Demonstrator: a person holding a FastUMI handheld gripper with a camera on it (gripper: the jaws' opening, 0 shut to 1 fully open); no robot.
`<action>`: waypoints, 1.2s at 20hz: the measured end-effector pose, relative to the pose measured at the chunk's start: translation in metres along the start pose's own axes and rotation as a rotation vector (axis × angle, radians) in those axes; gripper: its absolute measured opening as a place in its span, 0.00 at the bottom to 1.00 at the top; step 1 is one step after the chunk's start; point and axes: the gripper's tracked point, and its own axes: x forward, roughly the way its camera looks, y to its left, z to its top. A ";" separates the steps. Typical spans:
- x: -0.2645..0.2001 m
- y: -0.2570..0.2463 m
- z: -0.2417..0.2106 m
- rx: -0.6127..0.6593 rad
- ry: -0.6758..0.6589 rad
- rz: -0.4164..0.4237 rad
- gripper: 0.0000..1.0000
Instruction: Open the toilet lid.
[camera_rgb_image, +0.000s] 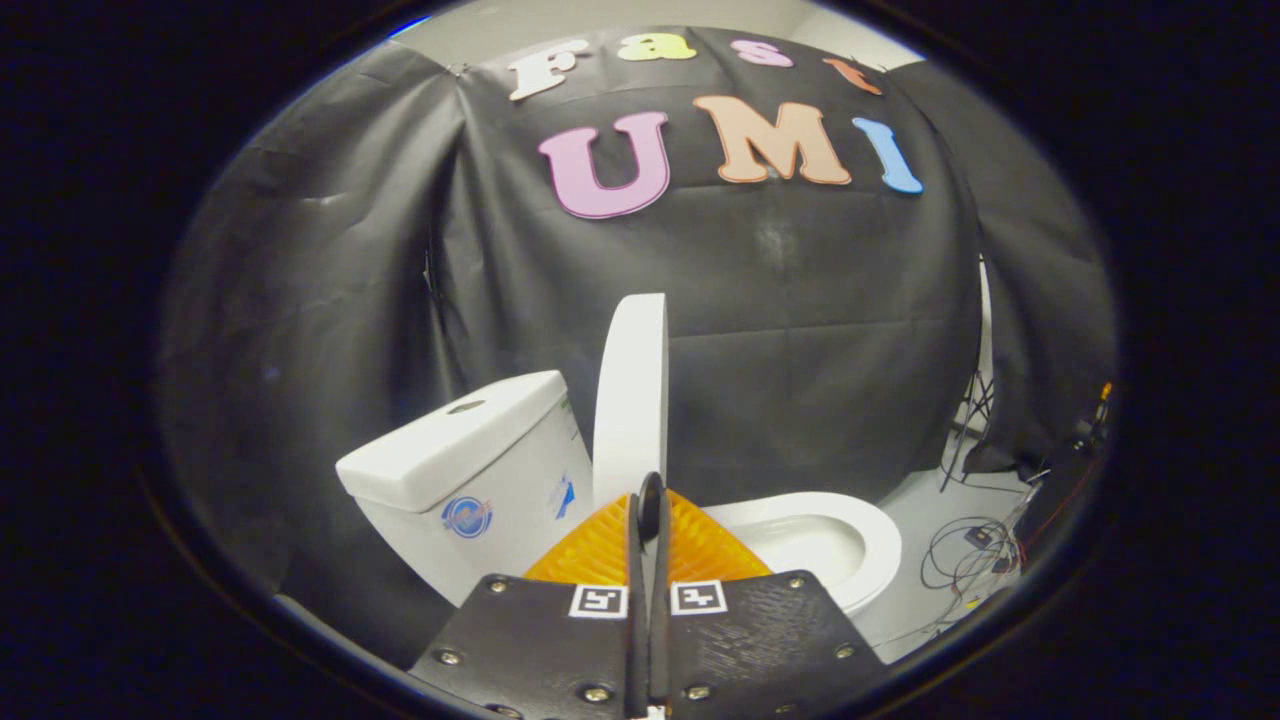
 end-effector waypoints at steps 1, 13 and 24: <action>0.001 0.000 0.000 0.002 -0.003 0.008 0.02; 0.002 0.014 -0.007 -0.121 -0.007 0.032 0.01; 0.001 0.022 -0.007 -0.221 -0.024 0.092 0.02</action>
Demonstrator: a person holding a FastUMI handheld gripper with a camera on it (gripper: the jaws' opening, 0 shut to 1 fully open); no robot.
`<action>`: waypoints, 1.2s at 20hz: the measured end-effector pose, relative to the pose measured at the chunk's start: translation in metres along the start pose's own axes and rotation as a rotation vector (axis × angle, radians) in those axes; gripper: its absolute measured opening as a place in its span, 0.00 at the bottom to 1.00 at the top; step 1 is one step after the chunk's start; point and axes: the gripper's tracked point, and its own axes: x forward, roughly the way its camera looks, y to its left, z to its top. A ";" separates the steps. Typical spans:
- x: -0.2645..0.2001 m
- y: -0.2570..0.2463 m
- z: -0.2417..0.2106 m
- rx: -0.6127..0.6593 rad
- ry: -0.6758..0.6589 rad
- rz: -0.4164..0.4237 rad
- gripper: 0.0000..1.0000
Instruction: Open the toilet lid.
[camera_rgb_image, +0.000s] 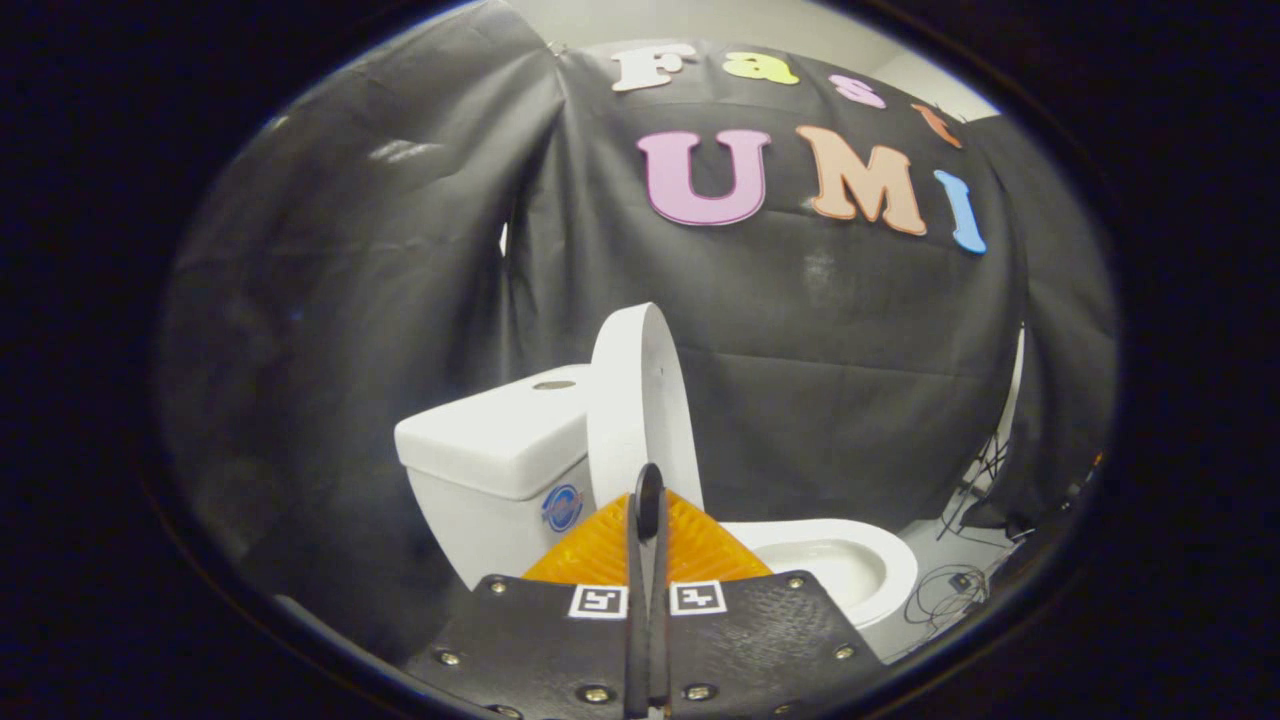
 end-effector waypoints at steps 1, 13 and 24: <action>0.000 -0.001 -0.001 -0.006 0.000 0.004 0.02; -0.002 -0.001 0.001 -0.020 -0.023 -0.013 0.02; -0.008 0.001 0.001 0.016 0.004 0.005 0.03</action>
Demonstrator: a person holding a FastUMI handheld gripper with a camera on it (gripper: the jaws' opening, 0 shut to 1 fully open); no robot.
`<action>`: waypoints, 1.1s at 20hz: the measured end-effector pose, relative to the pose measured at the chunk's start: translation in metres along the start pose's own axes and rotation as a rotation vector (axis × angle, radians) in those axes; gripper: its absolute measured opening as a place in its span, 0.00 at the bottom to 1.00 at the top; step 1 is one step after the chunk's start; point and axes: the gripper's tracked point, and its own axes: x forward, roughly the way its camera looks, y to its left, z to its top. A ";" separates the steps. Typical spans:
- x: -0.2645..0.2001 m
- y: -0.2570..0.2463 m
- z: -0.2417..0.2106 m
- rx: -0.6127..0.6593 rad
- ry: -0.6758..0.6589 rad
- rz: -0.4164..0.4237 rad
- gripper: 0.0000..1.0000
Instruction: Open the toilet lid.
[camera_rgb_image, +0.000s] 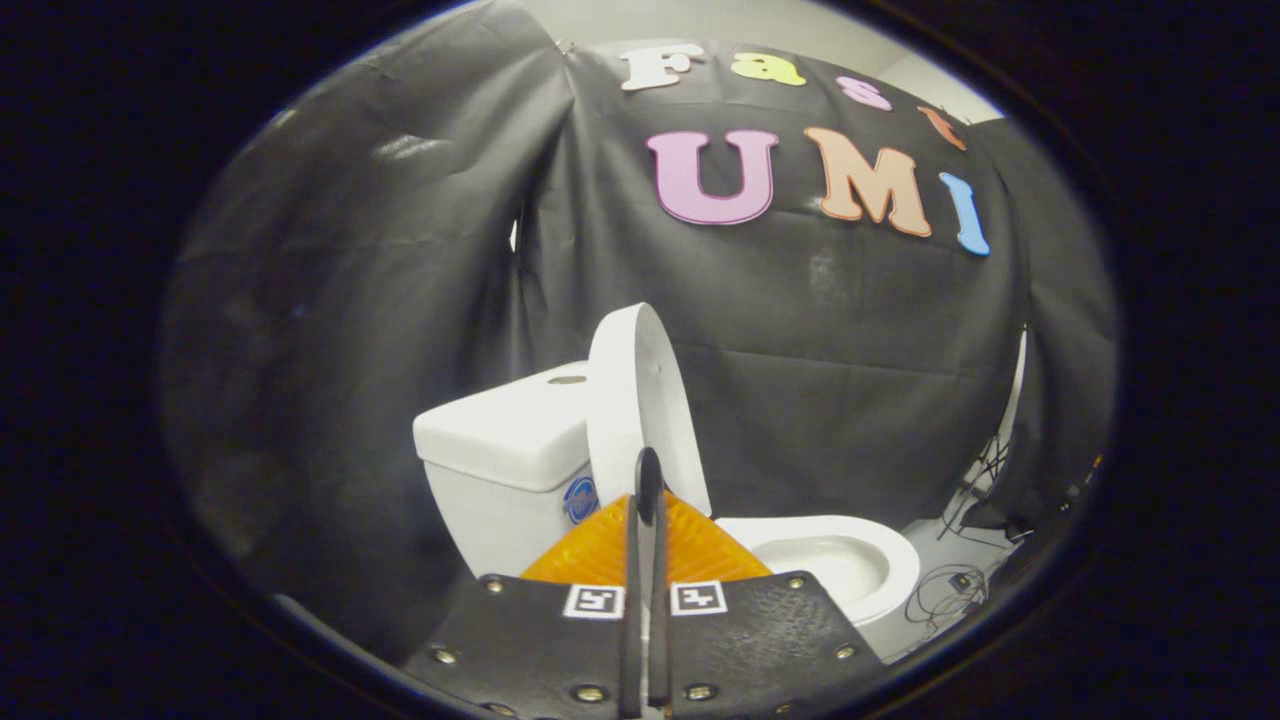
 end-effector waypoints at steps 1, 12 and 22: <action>-0.003 -0.001 0.001 0.000 -0.003 0.001 0.08; -0.030 -0.037 0.023 0.004 -0.032 -0.022 0.73; -0.051 -0.125 0.044 0.044 -0.069 -0.082 0.98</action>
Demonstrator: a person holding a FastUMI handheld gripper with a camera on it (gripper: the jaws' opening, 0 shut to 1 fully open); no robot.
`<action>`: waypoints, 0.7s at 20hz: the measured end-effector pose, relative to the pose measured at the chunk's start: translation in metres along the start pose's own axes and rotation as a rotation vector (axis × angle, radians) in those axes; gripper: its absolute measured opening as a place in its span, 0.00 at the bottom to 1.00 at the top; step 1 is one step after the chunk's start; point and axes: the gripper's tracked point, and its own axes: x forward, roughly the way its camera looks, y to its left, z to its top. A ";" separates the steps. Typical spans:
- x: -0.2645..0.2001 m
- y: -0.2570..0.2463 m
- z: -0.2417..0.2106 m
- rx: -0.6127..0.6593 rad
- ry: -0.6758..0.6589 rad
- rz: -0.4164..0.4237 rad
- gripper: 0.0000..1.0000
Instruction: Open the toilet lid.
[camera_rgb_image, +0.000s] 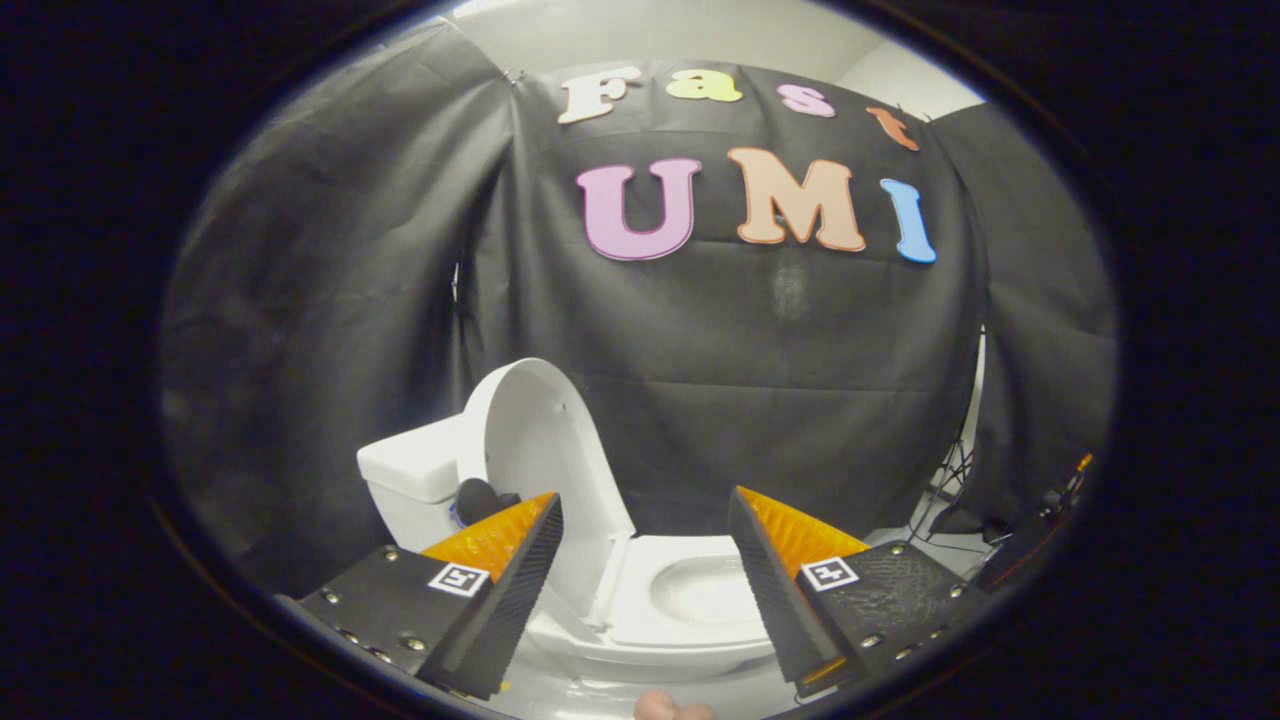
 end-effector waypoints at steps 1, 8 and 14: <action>-0.003 -0.010 0.003 -0.005 -0.010 -0.009 0.98; -0.016 -0.067 0.011 0.009 -0.041 -0.083 0.97; -0.022 -0.098 0.010 -0.002 -0.052 -0.117 0.97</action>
